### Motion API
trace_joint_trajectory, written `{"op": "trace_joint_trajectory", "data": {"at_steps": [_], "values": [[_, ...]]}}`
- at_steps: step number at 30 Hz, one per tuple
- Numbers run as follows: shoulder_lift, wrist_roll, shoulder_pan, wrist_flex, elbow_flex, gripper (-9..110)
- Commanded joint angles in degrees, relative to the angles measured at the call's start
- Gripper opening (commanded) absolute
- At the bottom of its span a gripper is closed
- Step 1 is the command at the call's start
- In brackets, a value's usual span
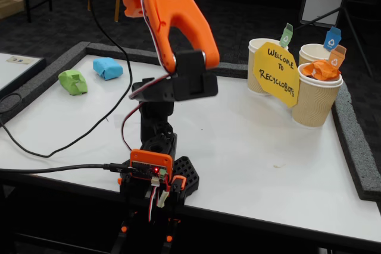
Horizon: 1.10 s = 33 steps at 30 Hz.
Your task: Sort rubbish by color.
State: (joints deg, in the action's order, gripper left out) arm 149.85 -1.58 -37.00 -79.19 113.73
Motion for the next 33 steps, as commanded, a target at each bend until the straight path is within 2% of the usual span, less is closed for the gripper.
{"op": "trace_joint_trajectory", "data": {"at_steps": [1, 33], "values": [[-3.3, 0.9, -1.0, 3.6, -3.2, 0], [-38.8, 0.9, -0.9, 20.5, -12.0, 0]]}}
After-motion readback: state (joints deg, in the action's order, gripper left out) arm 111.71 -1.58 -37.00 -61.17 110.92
